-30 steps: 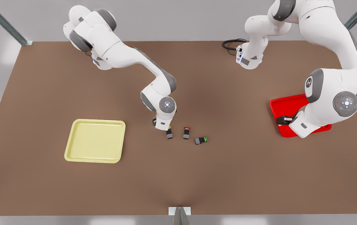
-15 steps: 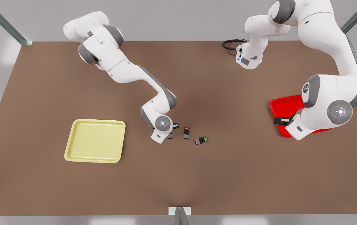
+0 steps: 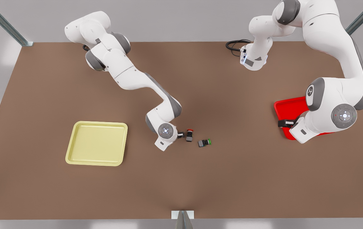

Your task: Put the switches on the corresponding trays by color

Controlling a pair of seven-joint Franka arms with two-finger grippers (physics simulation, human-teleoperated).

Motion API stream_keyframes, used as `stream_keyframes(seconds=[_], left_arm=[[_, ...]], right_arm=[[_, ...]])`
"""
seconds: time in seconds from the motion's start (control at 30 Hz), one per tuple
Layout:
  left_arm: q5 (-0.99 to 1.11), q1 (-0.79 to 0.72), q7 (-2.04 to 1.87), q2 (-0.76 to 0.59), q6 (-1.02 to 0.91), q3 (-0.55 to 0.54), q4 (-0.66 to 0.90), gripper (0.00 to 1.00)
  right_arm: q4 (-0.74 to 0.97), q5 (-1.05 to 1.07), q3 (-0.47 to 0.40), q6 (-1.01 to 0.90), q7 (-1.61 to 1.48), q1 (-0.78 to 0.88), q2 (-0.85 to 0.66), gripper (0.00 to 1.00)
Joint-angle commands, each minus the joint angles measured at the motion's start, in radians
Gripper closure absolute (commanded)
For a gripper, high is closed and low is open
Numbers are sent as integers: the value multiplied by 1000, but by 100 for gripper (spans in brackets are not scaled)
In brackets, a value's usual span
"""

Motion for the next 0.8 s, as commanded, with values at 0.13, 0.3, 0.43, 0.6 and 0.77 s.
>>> stream_keyframes(seconds=[0.13, 0.3, 0.43, 0.6, 0.77], left_arm=[[0, -2, -2, 0, 0, 0, 0, 0], [-1, -2, -2, 0, 0, 0, -2, 0], [0, 0, -2, 0, 0, 0, -1, 0], [0, -2, -2, 0, 0, 0, 0, 0], [-1, -2, -5, 0, 0, 0, -2, 0]], right_arm=[[13, 0, -9, 14, 4, 21, 22, 0], [11, 0, -9, 9, -4, 17, 22, 42], [11, 0, -9, -3, -13, 12, 21, 45], [11, -3, -11, -6, -13, 11, 19, 47], [11, -3, -18, -3, -31, 14, 21, 47]])
